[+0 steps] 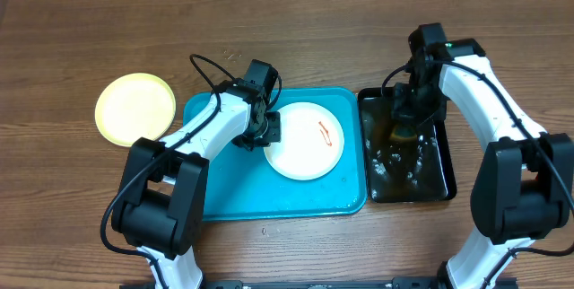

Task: Clean dirty plates on tray and stack at the side
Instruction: 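Dip and rub the held sponge in the black tray's water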

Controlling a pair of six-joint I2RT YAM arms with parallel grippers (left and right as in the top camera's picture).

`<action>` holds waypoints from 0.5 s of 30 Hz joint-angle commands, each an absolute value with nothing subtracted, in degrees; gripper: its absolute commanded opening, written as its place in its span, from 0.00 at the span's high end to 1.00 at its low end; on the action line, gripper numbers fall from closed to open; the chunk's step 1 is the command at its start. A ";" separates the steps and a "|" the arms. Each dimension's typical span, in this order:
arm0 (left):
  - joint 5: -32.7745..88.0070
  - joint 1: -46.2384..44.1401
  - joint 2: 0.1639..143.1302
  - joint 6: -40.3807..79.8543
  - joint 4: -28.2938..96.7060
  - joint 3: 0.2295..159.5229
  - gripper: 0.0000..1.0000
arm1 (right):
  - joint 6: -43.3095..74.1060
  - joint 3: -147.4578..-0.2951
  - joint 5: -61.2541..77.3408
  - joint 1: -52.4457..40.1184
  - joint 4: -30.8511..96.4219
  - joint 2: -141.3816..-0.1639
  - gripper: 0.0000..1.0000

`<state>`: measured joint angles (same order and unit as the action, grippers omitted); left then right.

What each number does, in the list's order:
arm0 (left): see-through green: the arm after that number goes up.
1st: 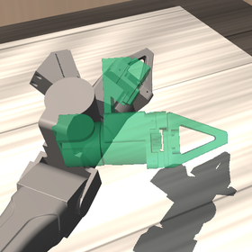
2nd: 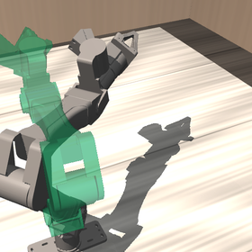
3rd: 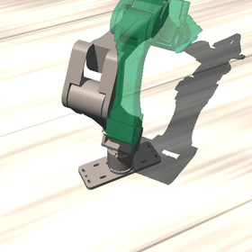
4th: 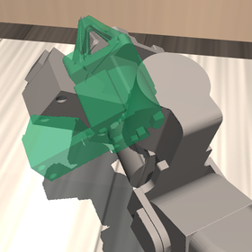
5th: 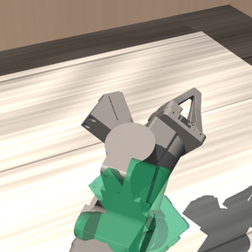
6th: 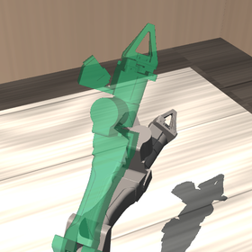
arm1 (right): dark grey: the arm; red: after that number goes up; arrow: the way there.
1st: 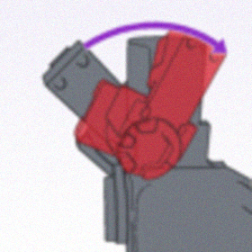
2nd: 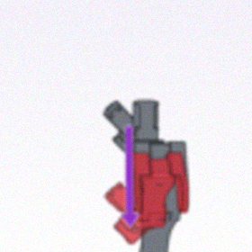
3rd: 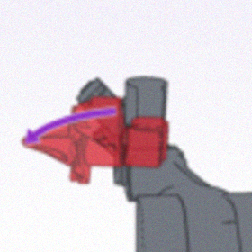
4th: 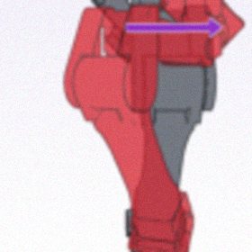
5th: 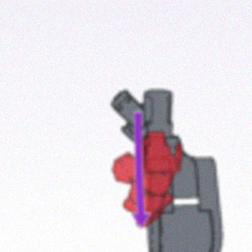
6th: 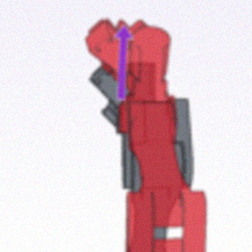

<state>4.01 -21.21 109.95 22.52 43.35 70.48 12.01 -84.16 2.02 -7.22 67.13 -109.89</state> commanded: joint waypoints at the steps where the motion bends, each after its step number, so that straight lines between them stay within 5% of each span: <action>1: 3.22 -20.91 110.74 23.11 43.38 70.24 0.96 | 14.24 -84.99 0.10 -7.73 67.75 -109.21 0.96; 15: 3.22 -20.91 110.74 22.70 43.42 70.28 0.96 | 11.66 -84.97 -0.30 -8.43 69.45 -109.36 0.96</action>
